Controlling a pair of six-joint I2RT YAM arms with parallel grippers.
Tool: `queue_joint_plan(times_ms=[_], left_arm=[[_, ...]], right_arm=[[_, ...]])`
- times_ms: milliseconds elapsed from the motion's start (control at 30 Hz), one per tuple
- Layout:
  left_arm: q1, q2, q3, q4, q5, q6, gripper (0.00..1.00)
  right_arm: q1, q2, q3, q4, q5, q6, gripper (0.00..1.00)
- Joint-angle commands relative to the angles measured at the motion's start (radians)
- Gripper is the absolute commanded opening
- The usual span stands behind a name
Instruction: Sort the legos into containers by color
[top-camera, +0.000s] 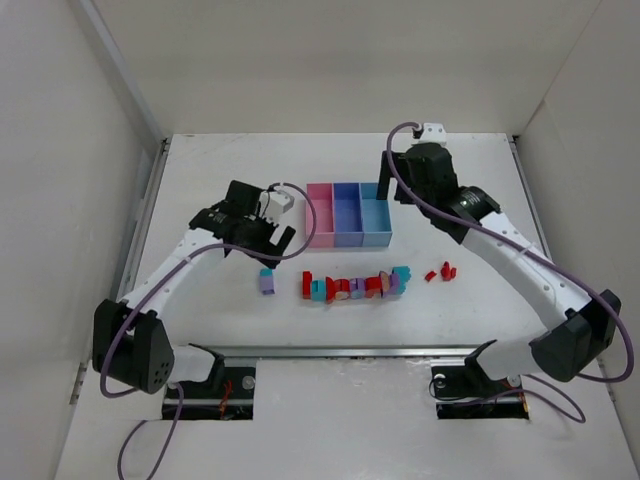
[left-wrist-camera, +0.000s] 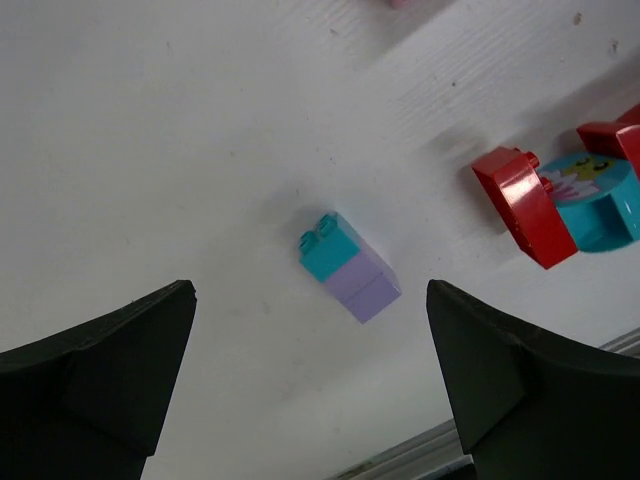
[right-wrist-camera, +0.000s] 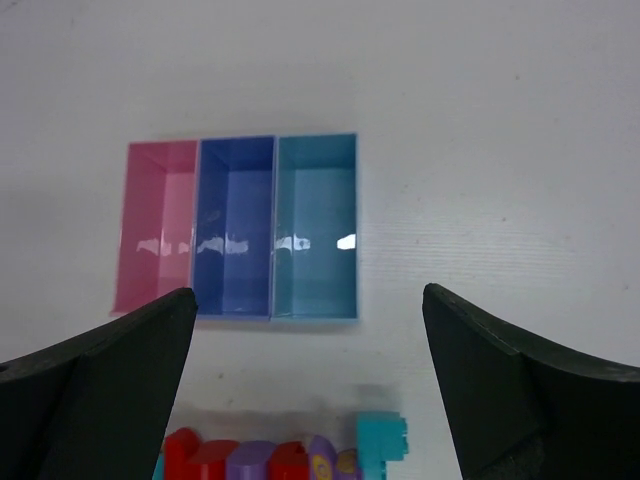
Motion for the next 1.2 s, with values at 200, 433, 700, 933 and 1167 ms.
queue_joint_plan(times_ms=[200,433,700,933,1167], left_arm=[[-0.042,0.163,0.108,-0.009,-0.170,-0.528,1.00],[-0.120,0.156,-0.029,0.047,-0.265,-0.679,0.99],[-0.223,0.172,-0.009,-0.032,-0.302,-0.740,0.79],[-0.090,0.218,-0.076,-0.118,-0.253,-0.825,0.82],[-0.110,0.281,-0.050,-0.074,-0.265,-0.814,0.69]], right_arm=[[0.092,0.013,-0.043,-0.001,0.071,0.209,0.98],[0.102,0.022,-0.094,-0.013,0.070,0.257,0.95],[0.111,0.079,-0.085,-0.073,0.080,0.266,0.94],[0.111,0.079,-0.065,-0.082,0.089,0.257,0.94],[0.120,0.053,-0.096,-0.005,0.089,0.197,0.94]])
